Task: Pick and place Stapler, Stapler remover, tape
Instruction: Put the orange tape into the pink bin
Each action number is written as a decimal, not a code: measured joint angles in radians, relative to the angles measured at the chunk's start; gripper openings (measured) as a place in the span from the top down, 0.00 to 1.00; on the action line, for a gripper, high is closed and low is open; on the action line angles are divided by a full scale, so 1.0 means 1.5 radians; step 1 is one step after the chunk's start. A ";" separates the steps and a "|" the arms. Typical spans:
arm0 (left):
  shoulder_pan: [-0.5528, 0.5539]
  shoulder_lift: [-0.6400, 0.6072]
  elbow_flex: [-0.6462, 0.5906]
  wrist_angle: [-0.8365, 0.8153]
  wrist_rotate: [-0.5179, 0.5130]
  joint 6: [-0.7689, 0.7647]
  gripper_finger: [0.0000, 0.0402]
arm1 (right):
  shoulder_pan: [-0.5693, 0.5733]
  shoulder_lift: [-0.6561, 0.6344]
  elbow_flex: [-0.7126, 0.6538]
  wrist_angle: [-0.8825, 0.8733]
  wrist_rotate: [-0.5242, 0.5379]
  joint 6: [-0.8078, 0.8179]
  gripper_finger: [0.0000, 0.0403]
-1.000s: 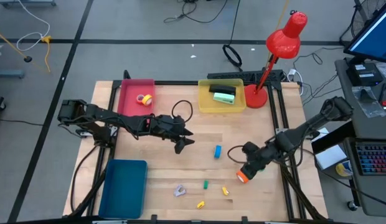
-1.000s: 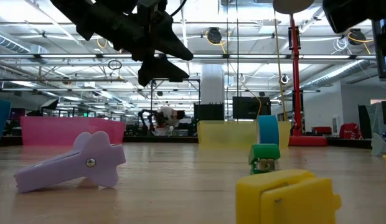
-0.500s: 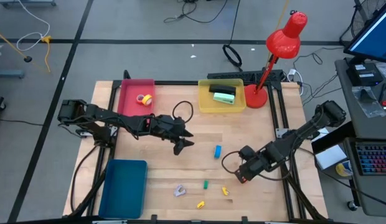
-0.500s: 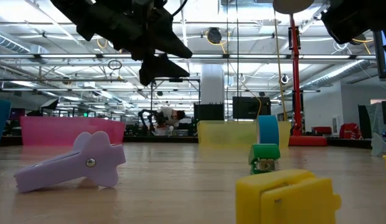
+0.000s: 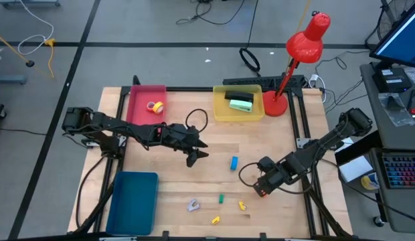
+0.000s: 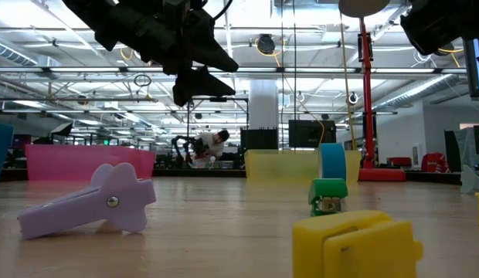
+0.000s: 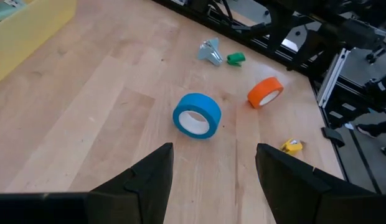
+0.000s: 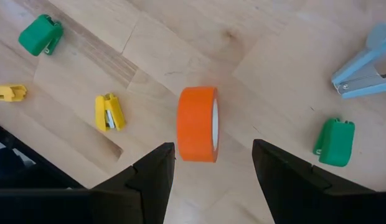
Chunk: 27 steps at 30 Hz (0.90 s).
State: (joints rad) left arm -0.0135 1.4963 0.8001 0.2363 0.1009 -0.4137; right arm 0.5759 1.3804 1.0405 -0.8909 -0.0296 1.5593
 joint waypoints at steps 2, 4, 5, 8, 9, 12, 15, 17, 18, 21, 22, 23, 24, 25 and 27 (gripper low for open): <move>0.000 0.000 0.000 0.000 0.000 0.000 0.44 | 0.000 0.000 0.000 0.000 0.000 -0.006 0.48; 0.000 0.000 0.000 0.000 0.000 0.000 0.44 | 0.000 0.000 0.000 0.000 0.000 -0.017 0.48; 0.000 0.000 0.000 0.000 0.000 0.000 0.44 | 0.000 0.000 0.000 0.000 0.000 -0.020 0.48; 0.000 0.000 0.000 0.000 -0.001 -0.001 0.44 | 0.000 0.000 0.000 0.000 0.000 -0.023 0.48; 0.000 0.000 0.000 0.000 -0.001 -0.002 0.44 | 0.000 0.000 0.000 -0.001 0.000 -0.027 0.48; 0.000 0.000 0.000 0.000 -0.002 -0.005 0.44 | 0.000 0.000 0.000 0.000 0.000 -0.052 0.48; 0.000 0.000 0.000 0.000 -0.003 -0.005 0.44 | 0.000 0.000 0.000 0.000 0.000 -0.058 0.48; 0.000 0.000 0.000 0.000 -0.003 -0.007 0.44 | 0.000 0.000 0.000 0.000 0.000 -0.058 0.48; 0.000 0.000 0.000 0.000 -0.003 -0.007 0.44 | 0.000 0.000 0.000 0.000 0.000 -0.058 0.48; 0.000 0.000 0.000 0.000 -0.003 -0.007 0.44 | 0.000 0.000 0.000 0.000 0.000 -0.054 0.48; 0.000 0.000 0.000 0.000 -0.003 -0.007 0.44 | 0.000 0.000 0.000 0.000 -0.001 -0.052 0.48; 0.000 0.000 0.000 0.000 -0.003 -0.007 0.44 | 0.000 0.000 0.000 0.000 -0.001 -0.049 0.48; 0.000 0.000 0.000 0.000 -0.003 -0.007 0.44 | 0.000 0.000 0.000 0.001 -0.001 -0.047 0.48; 0.000 0.000 0.000 0.000 -0.004 -0.007 0.44 | 0.000 0.000 0.000 0.003 -0.001 -0.044 0.48; 0.000 0.000 0.000 0.000 -0.004 -0.007 0.44 | 0.000 0.000 0.000 0.004 -0.002 -0.042 0.48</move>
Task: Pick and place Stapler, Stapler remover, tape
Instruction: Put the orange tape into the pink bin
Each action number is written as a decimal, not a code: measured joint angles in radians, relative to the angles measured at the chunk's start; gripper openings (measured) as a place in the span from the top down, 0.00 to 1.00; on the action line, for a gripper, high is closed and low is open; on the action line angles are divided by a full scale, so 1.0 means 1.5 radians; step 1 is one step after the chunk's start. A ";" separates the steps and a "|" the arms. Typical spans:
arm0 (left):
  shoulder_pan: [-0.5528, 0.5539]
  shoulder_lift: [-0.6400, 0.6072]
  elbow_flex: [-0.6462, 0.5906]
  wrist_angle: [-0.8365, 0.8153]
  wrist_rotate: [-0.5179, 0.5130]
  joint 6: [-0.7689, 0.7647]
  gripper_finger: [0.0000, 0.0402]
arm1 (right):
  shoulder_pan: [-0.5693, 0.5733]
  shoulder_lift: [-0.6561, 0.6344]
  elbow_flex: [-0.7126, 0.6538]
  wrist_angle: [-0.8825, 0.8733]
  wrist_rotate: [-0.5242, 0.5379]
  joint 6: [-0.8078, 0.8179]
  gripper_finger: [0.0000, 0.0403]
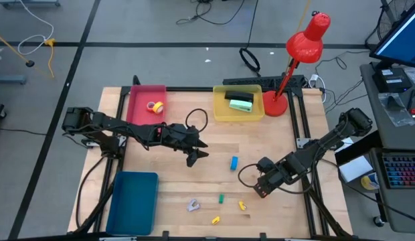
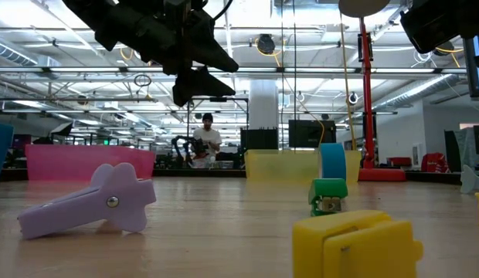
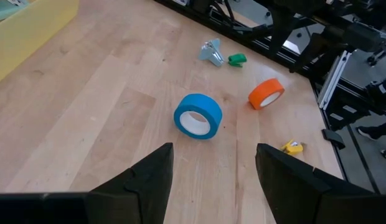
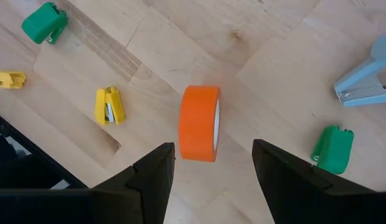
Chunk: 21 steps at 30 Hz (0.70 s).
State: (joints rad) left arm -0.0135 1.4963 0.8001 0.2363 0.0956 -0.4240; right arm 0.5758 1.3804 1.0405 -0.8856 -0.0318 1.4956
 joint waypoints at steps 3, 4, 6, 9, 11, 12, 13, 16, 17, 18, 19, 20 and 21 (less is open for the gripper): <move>0.000 0.000 0.000 0.000 0.000 0.000 0.44 | 0.000 0.000 0.000 0.000 -0.016 0.001 0.48; 0.000 0.000 0.000 0.000 0.000 0.000 0.44 | 0.000 0.000 0.000 0.000 -0.017 0.001 0.48; 0.000 0.000 0.000 0.000 -0.001 0.000 0.44 | 0.000 0.000 0.000 0.004 -0.016 0.001 0.48; 0.000 0.000 0.000 0.000 -0.001 0.000 0.44 | 0.000 0.000 0.000 0.004 -0.016 0.001 0.48; 0.000 0.000 0.000 0.000 -0.001 0.001 0.44 | 0.000 0.001 0.000 0.005 -0.017 0.000 0.48; 0.000 0.000 0.000 0.000 -0.001 0.001 0.44 | 0.000 0.002 0.000 0.005 -0.016 -0.005 0.48; 0.000 0.000 0.000 0.000 -0.001 0.001 0.44 | 0.000 0.002 0.000 0.005 -0.016 -0.009 0.48; 0.000 0.000 0.000 0.000 -0.001 0.001 0.44 | -0.002 0.002 -0.012 0.027 -0.017 -0.013 0.48; 0.000 0.000 0.000 0.000 -0.001 0.001 0.44 | -0.003 0.002 -0.018 0.040 -0.017 -0.014 0.48; 0.000 0.000 0.000 -0.001 -0.001 0.001 0.44 | -0.004 0.003 -0.025 0.050 -0.017 -0.014 0.48; 0.000 0.000 0.000 -0.001 -0.001 0.001 0.44 | -0.004 0.003 -0.032 0.060 -0.019 -0.015 0.48; 0.000 0.000 0.000 -0.001 -0.001 0.001 0.44 | -0.005 0.003 -0.040 0.073 -0.028 -0.015 0.48; 0.000 0.000 0.000 -0.001 -0.001 0.001 0.44 | -0.006 0.003 -0.048 0.090 -0.036 -0.016 0.48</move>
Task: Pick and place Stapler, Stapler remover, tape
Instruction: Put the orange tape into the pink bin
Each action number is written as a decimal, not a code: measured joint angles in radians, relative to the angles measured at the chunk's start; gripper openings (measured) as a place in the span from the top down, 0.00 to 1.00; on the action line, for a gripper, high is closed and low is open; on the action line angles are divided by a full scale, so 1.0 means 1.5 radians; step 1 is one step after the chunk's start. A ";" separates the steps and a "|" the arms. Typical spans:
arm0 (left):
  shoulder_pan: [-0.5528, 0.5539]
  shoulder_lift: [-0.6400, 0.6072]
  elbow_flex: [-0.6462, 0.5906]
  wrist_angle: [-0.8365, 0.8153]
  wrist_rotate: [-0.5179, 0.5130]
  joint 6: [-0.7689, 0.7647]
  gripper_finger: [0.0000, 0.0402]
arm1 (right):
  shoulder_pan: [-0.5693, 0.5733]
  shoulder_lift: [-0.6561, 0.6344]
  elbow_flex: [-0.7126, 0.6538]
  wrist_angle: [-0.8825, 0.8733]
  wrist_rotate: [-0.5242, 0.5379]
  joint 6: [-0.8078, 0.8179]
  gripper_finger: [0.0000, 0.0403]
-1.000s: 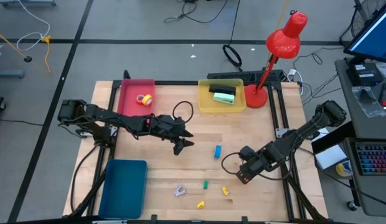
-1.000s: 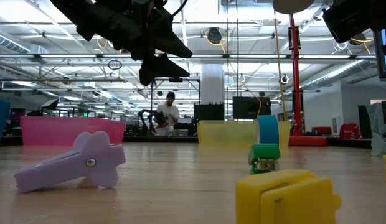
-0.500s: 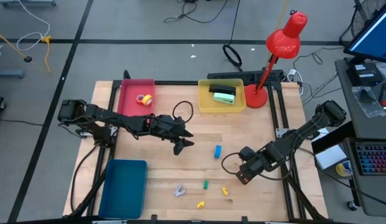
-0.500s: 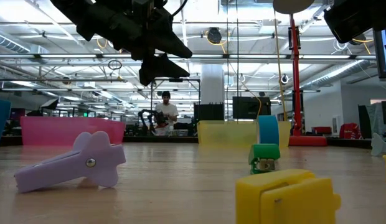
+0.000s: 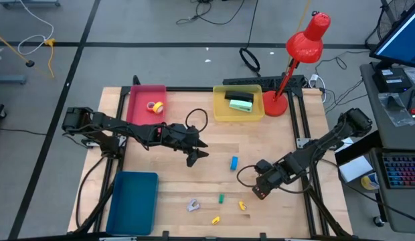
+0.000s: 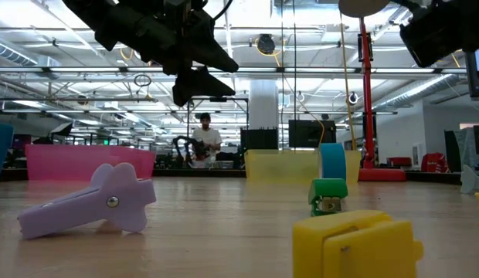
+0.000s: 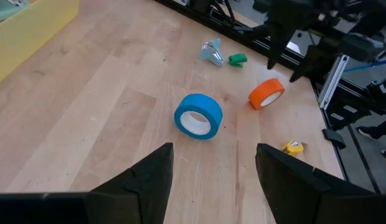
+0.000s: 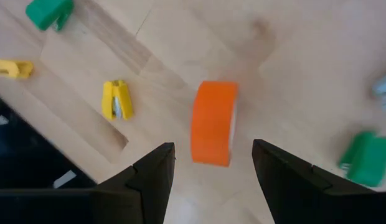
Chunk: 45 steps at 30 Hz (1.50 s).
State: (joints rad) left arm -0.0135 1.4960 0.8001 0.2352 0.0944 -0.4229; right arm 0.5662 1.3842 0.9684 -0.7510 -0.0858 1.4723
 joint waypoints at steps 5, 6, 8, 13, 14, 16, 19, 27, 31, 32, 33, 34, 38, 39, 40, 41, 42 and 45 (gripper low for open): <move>0.000 0.000 0.000 0.000 0.000 0.001 0.44 | -0.012 0.000 -0.041 0.065 -0.050 -0.001 0.48; 0.000 0.000 0.000 0.000 0.000 0.001 0.44 | -0.014 0.000 -0.048 0.075 -0.055 -0.001 0.48; 0.000 0.000 0.000 -0.001 0.000 0.001 0.44 | -0.020 0.000 -0.060 0.091 -0.067 -0.007 0.48; 0.000 0.000 0.000 -0.005 0.000 0.000 0.44 | -0.029 0.000 -0.073 0.106 -0.068 -0.016 0.48; 0.000 0.000 0.000 -0.006 0.000 0.000 0.44 | -0.029 0.000 -0.074 0.105 -0.068 -0.018 0.48; 0.000 0.000 0.000 -0.006 0.000 0.000 0.44 | -0.029 0.000 -0.077 0.106 -0.068 -0.025 0.48; 0.000 0.000 0.000 -0.006 0.000 0.000 0.44 | -0.029 0.000 -0.086 0.107 -0.068 -0.032 0.48; 0.000 0.000 0.000 -0.006 0.000 -0.001 0.44 | -0.029 0.000 -0.130 0.161 -0.068 -0.042 0.48; 0.000 0.000 0.000 -0.005 0.000 -0.003 0.44 | -0.029 0.000 -0.147 0.164 -0.069 -0.041 0.51; 0.000 0.000 0.000 -0.005 0.000 -0.003 0.44 | -0.029 0.000 -0.151 0.165 -0.069 -0.037 0.53; 0.000 0.000 0.000 -0.005 0.000 -0.003 0.44 | -0.029 0.000 -0.154 0.165 -0.069 -0.035 0.55; 0.000 0.000 0.000 -0.005 0.000 -0.003 0.44 | -0.029 0.000 -0.156 0.166 -0.069 -0.034 0.59; 0.000 0.000 0.000 -0.004 0.000 -0.003 0.44 | -0.030 0.000 -0.158 0.171 -0.069 -0.031 0.76; 0.000 0.000 0.000 -0.003 0.001 -0.003 0.44 | -0.032 0.000 -0.158 0.174 -0.069 -0.032 0.79; 0.000 0.000 0.000 -0.003 0.001 -0.003 0.44 | -0.034 0.000 -0.158 0.178 -0.069 -0.033 0.78; 0.000 0.000 0.000 -0.003 0.001 -0.004 0.44 | -0.037 -0.002 -0.158 0.186 -0.069 -0.038 0.78; 0.000 0.000 0.000 -0.002 0.001 -0.007 0.44 | -0.041 -0.005 -0.158 0.198 -0.069 -0.045 0.78; 0.000 0.000 0.000 0.004 0.001 -0.024 0.44 | -0.059 -0.028 -0.158 0.234 -0.068 -0.066 0.78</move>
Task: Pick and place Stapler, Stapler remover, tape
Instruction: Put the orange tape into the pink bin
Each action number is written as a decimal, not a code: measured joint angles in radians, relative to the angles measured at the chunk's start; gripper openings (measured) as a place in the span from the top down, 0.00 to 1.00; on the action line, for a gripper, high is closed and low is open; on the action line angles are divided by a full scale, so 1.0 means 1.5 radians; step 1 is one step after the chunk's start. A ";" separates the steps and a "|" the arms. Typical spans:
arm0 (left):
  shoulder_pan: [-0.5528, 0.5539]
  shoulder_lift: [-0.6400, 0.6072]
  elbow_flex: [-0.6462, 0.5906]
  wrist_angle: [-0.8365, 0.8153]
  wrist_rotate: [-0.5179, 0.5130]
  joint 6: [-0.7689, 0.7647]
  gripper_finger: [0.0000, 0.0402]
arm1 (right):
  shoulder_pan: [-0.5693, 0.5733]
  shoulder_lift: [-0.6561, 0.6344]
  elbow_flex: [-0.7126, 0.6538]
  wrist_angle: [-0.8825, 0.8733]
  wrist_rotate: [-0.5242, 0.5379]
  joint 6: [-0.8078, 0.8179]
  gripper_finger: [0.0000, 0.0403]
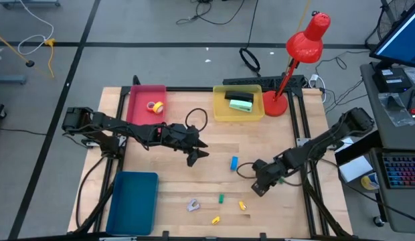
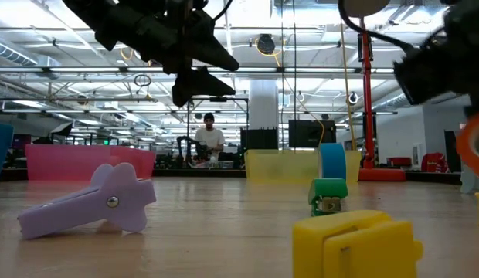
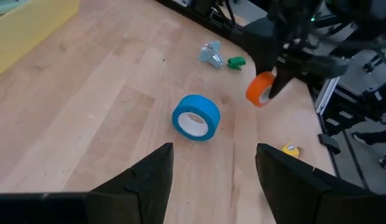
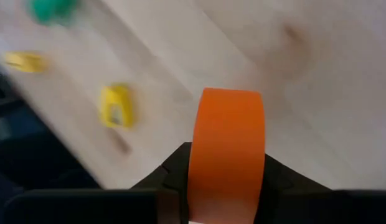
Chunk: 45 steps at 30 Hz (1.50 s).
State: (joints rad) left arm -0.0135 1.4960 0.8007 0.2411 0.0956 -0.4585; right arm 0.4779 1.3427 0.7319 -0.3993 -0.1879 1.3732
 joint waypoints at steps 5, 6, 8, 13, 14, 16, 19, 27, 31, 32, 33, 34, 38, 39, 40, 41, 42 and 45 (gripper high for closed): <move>0.000 0.000 0.000 0.004 0.007 -0.025 0.44 | -0.053 -0.061 0.000 0.051 0.023 -0.041 0.78; 0.000 0.000 0.000 0.007 0.012 -0.032 0.44 | -0.066 -0.074 0.000 0.065 0.035 -0.053 0.78; 0.000 0.000 0.000 0.024 0.030 -0.038 0.44 | -0.097 -0.099 0.000 0.096 0.064 -0.083 0.78; 0.000 0.000 0.000 0.110 0.086 -0.053 0.44 | -0.187 -0.127 0.000 0.235 0.092 -0.166 0.78; 0.000 0.000 0.000 0.129 0.095 -0.058 0.44 | -0.203 -0.126 0.000 0.272 0.091 -0.181 0.78; -0.001 0.000 0.000 0.164 0.107 -0.067 0.44 | -0.227 -0.122 0.000 0.333 0.091 -0.207 0.78; -0.001 0.000 0.000 0.196 0.111 -0.073 0.44 | -0.254 -0.105 0.001 0.417 0.090 -0.232 0.78; 0.005 0.000 0.001 0.209 0.088 -0.099 0.44 | -0.280 -0.033 0.001 0.564 0.067 -0.227 0.78; 0.008 0.000 0.001 0.200 0.082 -0.103 0.44 | -0.284 -0.008 0.001 0.593 0.052 -0.210 0.78; 0.008 0.000 0.001 0.199 0.082 -0.103 0.44 | -0.284 -0.004 0.000 0.600 0.051 -0.208 0.78; 0.008 0.000 0.000 0.197 0.080 -0.103 0.44 | -0.284 -0.002 0.000 0.604 0.050 -0.208 0.78; 0.008 0.000 0.000 0.196 0.076 -0.103 0.44 | -0.284 -0.001 0.000 0.606 0.047 -0.208 0.78; 0.008 -0.001 0.000 0.195 0.056 -0.103 0.44 | -0.285 -0.001 0.000 0.613 0.040 -0.199 0.78; 0.008 -0.001 0.000 0.195 0.055 -0.103 0.44 | -0.285 -0.001 0.000 0.614 0.040 -0.196 0.78; 0.008 -0.001 0.000 0.195 0.055 -0.103 0.44 | -0.285 -0.001 0.000 0.616 0.040 -0.193 0.78; 0.008 -0.001 0.000 0.196 0.054 -0.104 0.44 | -0.286 -0.001 0.000 0.618 0.039 -0.192 0.78; 0.008 -0.001 0.000 0.197 0.050 -0.105 0.44 | -0.287 -0.001 0.000 0.622 0.038 -0.192 0.78; 0.009 -0.001 0.000 0.199 0.035 -0.105 0.44 | -0.288 -0.001 0.000 0.638 0.038 -0.190 0.78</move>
State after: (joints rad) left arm -0.0002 1.4952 0.8011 0.5389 0.1477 -0.6163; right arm 0.0456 1.3418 0.7315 0.5579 -0.1315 1.0878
